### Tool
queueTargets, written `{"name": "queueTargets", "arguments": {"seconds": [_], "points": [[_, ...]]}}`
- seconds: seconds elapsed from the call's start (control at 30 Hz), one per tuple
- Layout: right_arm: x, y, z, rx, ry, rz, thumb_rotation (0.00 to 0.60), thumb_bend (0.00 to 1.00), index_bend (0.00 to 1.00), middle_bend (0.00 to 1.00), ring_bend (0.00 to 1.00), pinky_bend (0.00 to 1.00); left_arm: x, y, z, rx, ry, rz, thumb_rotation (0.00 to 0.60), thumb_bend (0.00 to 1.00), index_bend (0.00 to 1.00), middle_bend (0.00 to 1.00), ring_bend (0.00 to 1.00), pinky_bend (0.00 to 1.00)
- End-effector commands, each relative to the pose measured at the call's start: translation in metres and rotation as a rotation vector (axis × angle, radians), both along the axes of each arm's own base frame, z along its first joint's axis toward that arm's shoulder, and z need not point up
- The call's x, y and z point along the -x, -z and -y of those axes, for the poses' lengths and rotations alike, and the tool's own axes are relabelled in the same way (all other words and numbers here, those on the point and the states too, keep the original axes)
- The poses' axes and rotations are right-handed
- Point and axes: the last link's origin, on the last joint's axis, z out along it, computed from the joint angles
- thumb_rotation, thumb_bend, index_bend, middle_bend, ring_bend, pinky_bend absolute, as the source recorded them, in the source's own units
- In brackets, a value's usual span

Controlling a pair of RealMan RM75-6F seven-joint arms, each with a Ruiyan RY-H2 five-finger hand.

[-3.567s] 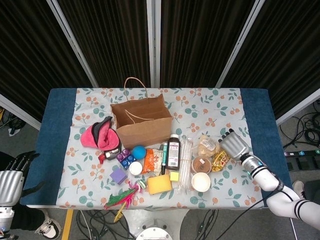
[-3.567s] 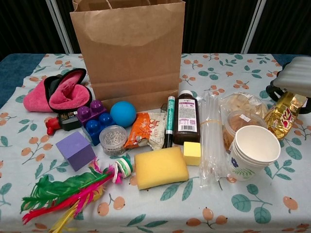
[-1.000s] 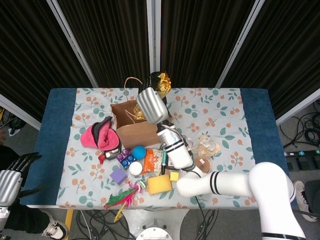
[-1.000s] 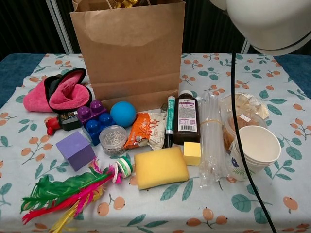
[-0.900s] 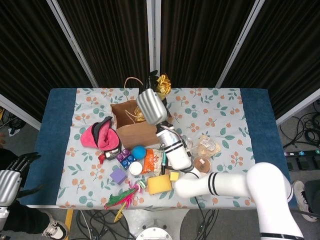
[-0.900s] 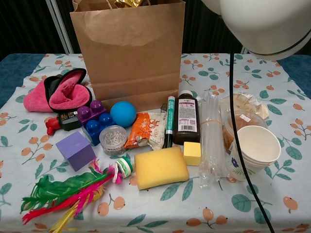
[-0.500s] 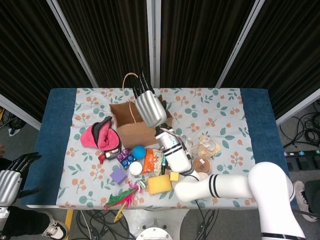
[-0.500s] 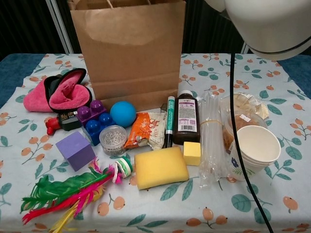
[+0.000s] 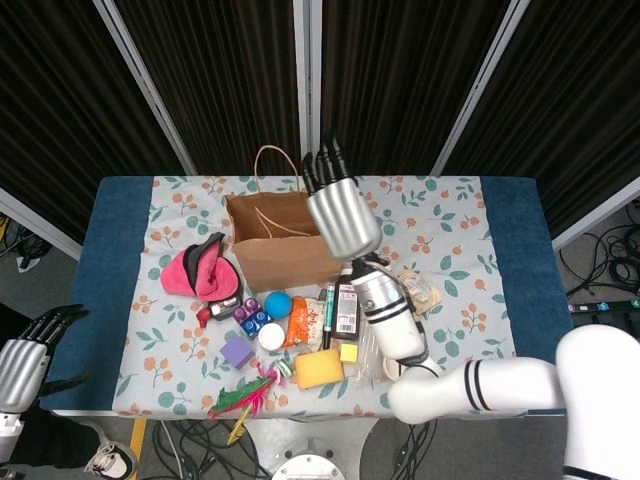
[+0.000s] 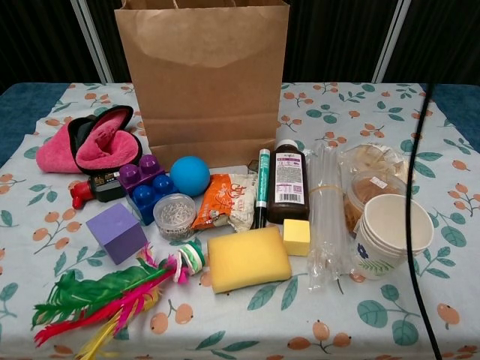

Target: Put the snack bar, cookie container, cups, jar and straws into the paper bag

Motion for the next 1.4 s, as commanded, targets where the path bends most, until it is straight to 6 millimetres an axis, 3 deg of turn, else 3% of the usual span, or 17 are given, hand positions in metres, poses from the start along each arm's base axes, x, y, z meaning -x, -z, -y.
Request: {"name": "queueTargets", "arguments": {"seconds": [0.03, 0.17, 0.3, 0.53, 0.73, 1.0, 1.1, 1.4], "points": [[0.075, -0.038, -0.019, -0.094, 0.197, 0.216, 0.6, 0.0, 0.15, 0.23, 0.07, 0.02, -0.002, 0.002, -0.001, 0.007, 0.006, -0.003, 0.6, 0.1, 0.25, 0.28, 0.2, 0.26], [0.148, -0.045, -0.034, -0.212, 0.327, 0.34, 0.6, 0.0, 0.15, 0.23, 0.08, 0.02, -0.005, 0.006, -0.002, 0.022, 0.013, -0.01, 0.6, 0.1, 0.25, 0.28, 0.2, 0.26], [0.214, -0.032, -0.038, -0.36, 0.415, 0.422, 0.6, 0.0, 0.15, 0.23, 0.08, 0.03, -0.009, 0.01, -0.003, 0.031, 0.026, -0.022, 0.6, 0.1, 0.25, 0.28, 0.2, 0.26], [0.278, 0.003, -0.04, -0.63, 0.596, 0.559, 0.6, 0.0, 0.16, 0.22, 0.08, 0.04, -0.013, 0.01, -0.002, 0.032, 0.022, -0.053, 0.6, 0.1, 0.25, 0.28, 0.2, 0.26], [0.298, 0.02, -0.034, -0.751, 0.687, 0.695, 0.6, 0.0, 0.14, 0.19, 0.04, 0.04, -0.015, 0.012, -0.003, 0.033, 0.019, -0.075, 0.6, 0.1, 0.25, 0.28, 0.2, 0.26], [0.313, 0.033, -0.015, -0.76, 0.67, 0.683, 0.6, 0.0, 0.13, 0.18, 0.03, 0.04, -0.017, 0.014, -0.007, 0.017, 0.029, -0.104, 0.6, 0.1, 0.25, 0.28, 0.2, 0.25], [0.312, 0.039, -0.009, -0.757, 0.636, 0.648, 0.6, 0.0, 0.13, 0.18, 0.03, 0.04, -0.017, 0.014, -0.008, 0.013, 0.031, -0.114, 0.6, 0.1, 0.25, 0.28, 0.2, 0.25], [0.288, 0.053, 0.003, -0.8, 0.52, 0.668, 0.6, 0.0, 0.13, 0.16, 0.0, 0.01, -0.018, 0.013, -0.013, 0.005, 0.035, -0.125, 0.6, 0.1, 0.25, 0.28, 0.2, 0.25]]}}
